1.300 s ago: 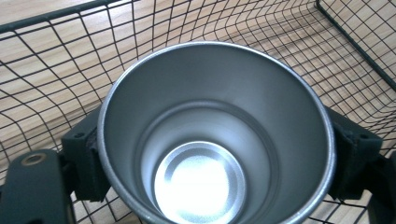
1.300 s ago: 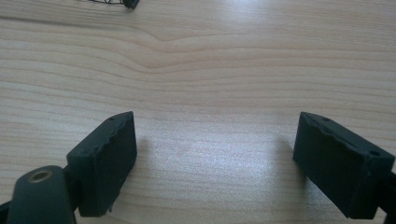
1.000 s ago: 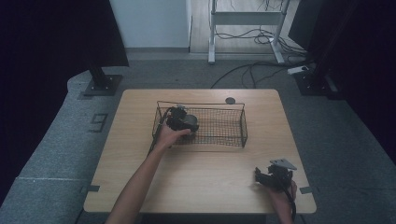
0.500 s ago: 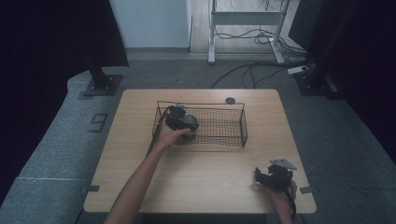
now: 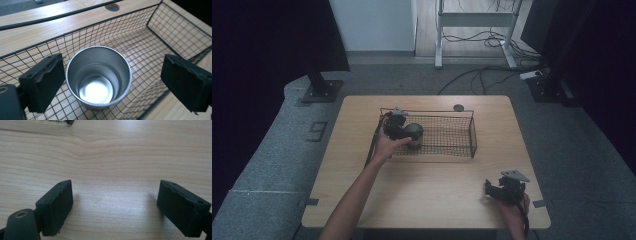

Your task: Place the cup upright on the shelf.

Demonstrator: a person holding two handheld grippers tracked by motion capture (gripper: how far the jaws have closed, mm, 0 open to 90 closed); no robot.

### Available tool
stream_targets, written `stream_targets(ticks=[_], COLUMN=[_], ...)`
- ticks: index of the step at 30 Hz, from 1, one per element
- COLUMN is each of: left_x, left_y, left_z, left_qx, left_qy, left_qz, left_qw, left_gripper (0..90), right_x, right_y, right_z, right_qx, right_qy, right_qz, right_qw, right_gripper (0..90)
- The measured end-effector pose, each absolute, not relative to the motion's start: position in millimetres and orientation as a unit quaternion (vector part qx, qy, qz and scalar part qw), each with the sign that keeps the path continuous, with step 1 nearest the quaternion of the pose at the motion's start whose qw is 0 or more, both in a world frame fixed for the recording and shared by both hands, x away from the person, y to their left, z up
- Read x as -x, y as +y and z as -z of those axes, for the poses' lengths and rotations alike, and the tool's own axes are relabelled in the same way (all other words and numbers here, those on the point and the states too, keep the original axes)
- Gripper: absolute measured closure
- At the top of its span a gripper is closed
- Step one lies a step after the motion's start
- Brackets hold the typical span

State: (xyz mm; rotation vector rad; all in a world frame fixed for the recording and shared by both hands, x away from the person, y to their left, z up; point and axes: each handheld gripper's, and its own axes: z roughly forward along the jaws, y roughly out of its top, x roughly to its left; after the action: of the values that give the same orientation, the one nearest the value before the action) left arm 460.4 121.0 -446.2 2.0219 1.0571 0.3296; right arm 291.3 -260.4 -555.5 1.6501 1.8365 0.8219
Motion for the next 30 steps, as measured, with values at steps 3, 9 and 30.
stream_targets(ticks=[3, 9, 30], left_x=[-451.0, -425.9, -330.6], left_y=[125.1, 136.6, 196.9], left_z=[442.8, 438.0, 485.1], left_qx=[-0.801, -0.799, -0.798], left_qy=[0.409, 0.393, 0.39], left_qz=[-0.13, -0.128, -0.127], left_qw=[0.416, 0.437, 0.441], left_gripper=[6.8, 9.0, 11.3], right_x=[-291.3, -291.3, -291.3], right_y=[-260.4, -260.4, -260.3], right_z=[555.5, 555.5, 555.4], right_qx=[-0.611, -0.611, -0.612], right_qy=[0.68, 0.68, 0.68], right_qz=[-0.305, -0.305, -0.305], right_qw=[0.266, 0.266, 0.265], right_gripper=[13.2, 13.2, 13.2])
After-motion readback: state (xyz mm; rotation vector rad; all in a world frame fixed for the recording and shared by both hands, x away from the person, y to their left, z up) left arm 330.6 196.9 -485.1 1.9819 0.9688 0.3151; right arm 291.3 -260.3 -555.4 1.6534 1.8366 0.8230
